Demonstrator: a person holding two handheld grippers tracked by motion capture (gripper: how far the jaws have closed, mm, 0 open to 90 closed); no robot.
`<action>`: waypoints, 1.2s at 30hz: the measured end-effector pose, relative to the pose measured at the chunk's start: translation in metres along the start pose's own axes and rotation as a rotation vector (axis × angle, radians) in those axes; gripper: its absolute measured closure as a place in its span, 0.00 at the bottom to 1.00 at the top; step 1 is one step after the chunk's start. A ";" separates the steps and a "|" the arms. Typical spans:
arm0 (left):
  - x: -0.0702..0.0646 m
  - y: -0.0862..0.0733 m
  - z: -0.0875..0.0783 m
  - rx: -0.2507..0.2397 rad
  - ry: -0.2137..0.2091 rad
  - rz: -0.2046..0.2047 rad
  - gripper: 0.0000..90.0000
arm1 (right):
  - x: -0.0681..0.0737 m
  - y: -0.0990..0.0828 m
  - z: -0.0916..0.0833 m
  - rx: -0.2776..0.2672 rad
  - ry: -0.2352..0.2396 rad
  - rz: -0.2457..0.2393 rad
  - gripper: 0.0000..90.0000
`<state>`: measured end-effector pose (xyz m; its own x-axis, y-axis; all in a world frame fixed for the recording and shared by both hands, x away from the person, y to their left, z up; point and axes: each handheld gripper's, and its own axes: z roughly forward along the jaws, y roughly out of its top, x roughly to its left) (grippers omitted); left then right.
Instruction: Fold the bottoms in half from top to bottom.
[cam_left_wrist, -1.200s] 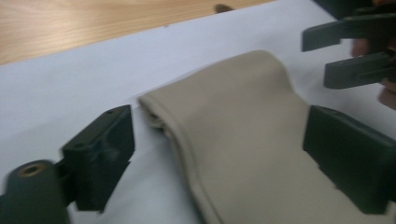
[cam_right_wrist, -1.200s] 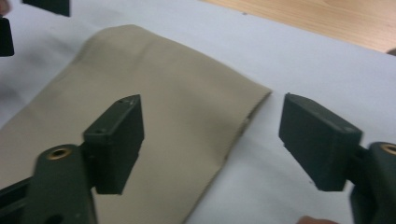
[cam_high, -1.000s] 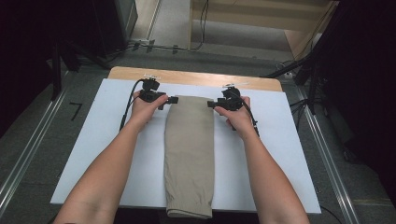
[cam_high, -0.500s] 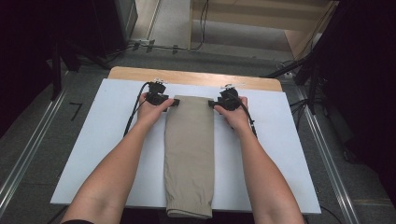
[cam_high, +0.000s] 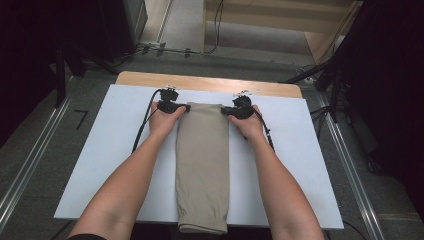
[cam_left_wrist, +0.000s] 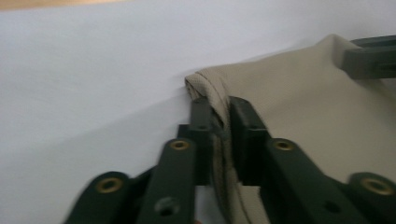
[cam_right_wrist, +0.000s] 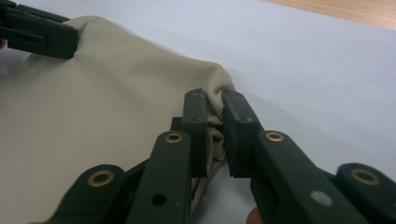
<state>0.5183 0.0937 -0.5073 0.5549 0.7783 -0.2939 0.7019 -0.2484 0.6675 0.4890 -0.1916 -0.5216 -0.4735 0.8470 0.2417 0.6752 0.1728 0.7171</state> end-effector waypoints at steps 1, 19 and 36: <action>0.001 0.000 0.000 0.003 -0.009 -0.002 0.95 | 0.001 0.000 0.000 0.000 -0.003 0.012 0.91; -0.015 0.071 -0.045 -0.191 -0.048 0.104 0.99 | 0.006 0.057 -0.037 -0.127 -0.113 -0.053 0.95; -0.042 0.045 -0.100 -0.336 -0.163 0.224 0.98 | 0.037 0.045 -0.104 -0.293 -0.058 -0.166 0.95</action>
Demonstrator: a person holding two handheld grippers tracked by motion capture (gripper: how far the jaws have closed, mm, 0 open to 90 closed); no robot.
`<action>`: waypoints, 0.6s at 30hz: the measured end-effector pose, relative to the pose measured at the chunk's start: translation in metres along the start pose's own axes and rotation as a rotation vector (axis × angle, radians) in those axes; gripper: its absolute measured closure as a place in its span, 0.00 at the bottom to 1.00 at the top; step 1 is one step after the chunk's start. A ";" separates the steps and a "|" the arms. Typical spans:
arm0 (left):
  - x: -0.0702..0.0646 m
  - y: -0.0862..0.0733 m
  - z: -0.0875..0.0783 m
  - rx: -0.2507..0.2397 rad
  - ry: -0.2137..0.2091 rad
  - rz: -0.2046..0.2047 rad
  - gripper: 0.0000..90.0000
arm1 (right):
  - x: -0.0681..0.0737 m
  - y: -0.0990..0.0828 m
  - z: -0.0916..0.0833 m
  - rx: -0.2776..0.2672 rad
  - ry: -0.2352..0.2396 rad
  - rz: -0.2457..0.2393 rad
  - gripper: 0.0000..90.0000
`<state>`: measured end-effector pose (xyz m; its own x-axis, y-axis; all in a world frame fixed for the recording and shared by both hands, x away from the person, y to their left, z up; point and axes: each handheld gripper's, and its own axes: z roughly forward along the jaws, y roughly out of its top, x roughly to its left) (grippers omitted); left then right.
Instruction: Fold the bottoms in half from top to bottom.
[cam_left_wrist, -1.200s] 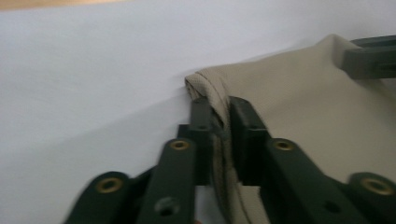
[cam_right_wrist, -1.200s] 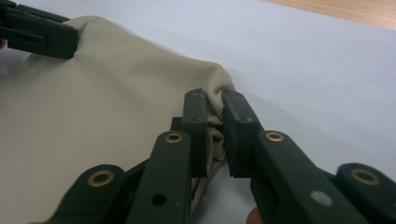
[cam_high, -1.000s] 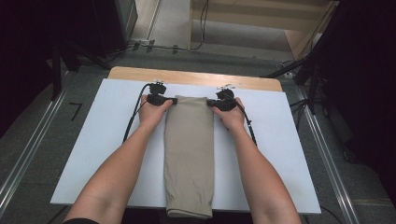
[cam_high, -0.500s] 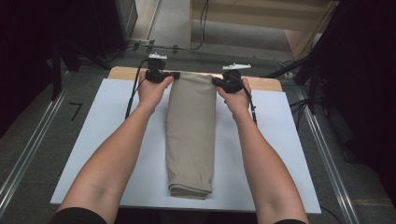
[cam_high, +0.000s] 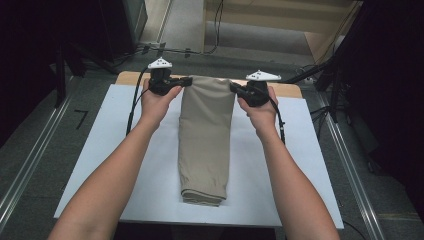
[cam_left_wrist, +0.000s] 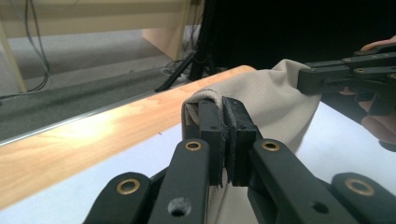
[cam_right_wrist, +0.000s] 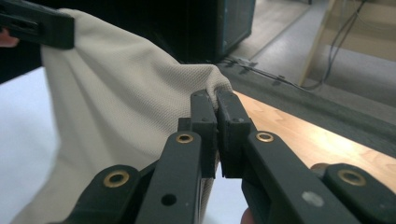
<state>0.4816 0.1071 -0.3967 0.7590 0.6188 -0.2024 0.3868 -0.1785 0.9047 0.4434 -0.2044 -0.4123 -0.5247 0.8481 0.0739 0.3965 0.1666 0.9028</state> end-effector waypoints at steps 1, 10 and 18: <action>-0.003 -0.004 -0.004 -0.008 -0.011 0.001 0.98 | 0.004 -0.003 -0.004 -0.008 0.006 -0.001 0.95; -0.029 -0.047 -0.035 -0.026 -0.050 0.001 0.98 | 0.043 -0.038 -0.039 -0.035 0.048 -0.071 0.95; -0.060 -0.076 -0.060 -0.036 -0.099 0.059 0.98 | 0.069 -0.070 -0.067 -0.028 0.087 -0.117 0.95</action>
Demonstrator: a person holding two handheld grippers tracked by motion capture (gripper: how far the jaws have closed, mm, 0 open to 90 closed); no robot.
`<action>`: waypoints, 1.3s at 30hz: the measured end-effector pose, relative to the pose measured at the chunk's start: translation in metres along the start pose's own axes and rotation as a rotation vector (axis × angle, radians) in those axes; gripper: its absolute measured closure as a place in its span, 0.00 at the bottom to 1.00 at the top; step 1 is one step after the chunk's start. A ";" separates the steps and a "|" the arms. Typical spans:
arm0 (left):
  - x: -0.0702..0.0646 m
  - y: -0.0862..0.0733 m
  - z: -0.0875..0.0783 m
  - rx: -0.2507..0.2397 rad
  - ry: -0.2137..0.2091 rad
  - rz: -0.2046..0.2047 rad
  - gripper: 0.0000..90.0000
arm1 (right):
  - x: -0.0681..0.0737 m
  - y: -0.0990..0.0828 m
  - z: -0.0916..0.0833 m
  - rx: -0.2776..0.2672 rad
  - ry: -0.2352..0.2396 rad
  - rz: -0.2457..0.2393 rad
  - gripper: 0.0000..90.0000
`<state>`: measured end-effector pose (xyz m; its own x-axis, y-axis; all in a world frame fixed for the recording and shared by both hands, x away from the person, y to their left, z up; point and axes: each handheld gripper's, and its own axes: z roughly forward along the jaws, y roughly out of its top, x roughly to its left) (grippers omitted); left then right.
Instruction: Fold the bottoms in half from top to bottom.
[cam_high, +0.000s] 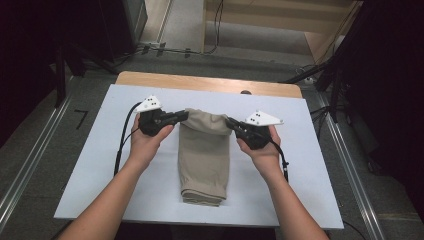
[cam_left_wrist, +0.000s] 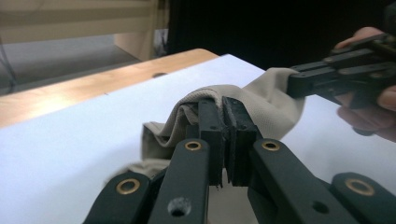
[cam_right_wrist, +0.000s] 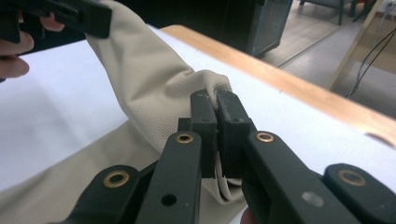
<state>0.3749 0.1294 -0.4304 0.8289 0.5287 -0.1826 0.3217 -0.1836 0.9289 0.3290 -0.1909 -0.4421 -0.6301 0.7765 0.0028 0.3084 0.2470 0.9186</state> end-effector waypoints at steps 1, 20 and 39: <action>-0.004 -0.004 -0.003 0.001 -0.006 0.002 0.98 | 0.003 -0.004 -0.003 0.002 0.004 -0.001 0.95; -0.069 -0.096 -0.062 0.076 -0.112 0.007 0.98 | 0.074 -0.080 -0.056 0.021 0.104 -0.039 0.94; -0.106 -0.112 -0.105 0.117 -0.157 0.036 0.54 | 0.109 -0.100 -0.117 0.005 0.224 -0.049 0.60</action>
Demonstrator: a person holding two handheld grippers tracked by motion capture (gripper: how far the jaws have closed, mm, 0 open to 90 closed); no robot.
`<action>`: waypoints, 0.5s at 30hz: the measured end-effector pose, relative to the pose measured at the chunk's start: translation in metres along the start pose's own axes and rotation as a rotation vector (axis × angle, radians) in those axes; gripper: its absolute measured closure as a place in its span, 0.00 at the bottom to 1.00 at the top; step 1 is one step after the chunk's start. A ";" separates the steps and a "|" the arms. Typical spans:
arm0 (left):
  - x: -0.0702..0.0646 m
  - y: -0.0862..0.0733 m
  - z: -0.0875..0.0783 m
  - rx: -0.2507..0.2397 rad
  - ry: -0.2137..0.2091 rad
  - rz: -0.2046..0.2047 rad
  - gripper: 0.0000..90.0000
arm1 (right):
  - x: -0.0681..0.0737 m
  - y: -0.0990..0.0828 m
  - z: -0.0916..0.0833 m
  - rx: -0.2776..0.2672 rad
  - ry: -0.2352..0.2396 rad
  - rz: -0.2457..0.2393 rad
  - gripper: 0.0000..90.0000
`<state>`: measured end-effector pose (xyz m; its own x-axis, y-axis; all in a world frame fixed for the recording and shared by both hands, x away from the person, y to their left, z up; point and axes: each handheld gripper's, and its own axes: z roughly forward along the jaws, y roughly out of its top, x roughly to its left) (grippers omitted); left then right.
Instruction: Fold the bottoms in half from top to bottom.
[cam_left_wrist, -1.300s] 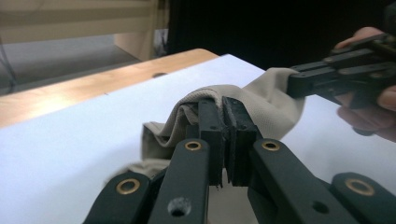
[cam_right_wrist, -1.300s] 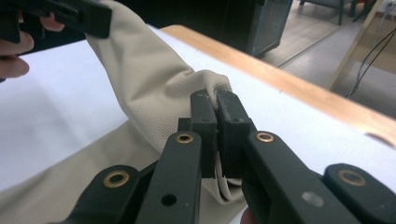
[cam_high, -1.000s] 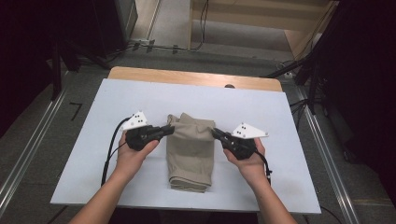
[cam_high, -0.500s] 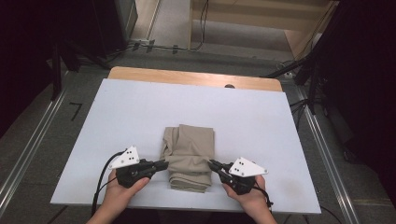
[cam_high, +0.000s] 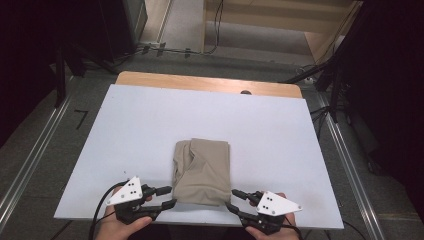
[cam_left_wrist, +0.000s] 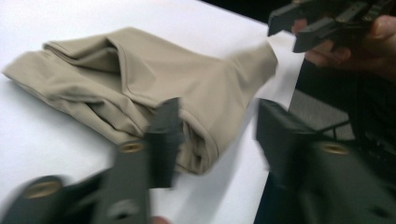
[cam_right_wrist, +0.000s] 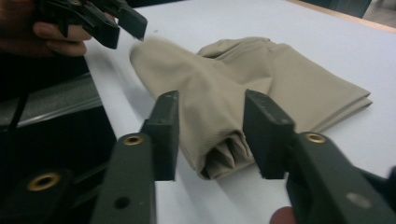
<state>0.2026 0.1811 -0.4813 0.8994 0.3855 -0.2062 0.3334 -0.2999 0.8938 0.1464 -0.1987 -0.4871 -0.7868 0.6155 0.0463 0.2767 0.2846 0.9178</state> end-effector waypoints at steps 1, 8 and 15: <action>0.002 0.004 -0.002 -0.022 -0.001 -0.007 0.51 | -0.001 0.002 -0.004 -0.007 -0.007 0.016 0.60; 0.016 0.034 0.030 -0.012 0.030 -0.025 0.88 | -0.020 0.023 0.019 -0.004 -0.111 0.132 0.89; -0.001 0.007 0.051 0.164 -0.013 -0.016 0.97 | -0.001 0.011 0.058 0.136 -0.066 0.094 0.95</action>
<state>0.2183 0.1344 -0.4952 0.8967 0.3805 -0.2262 0.3886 -0.4324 0.8136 0.1826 -0.1538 -0.5002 -0.7170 0.6900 0.0992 0.4229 0.3173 0.8488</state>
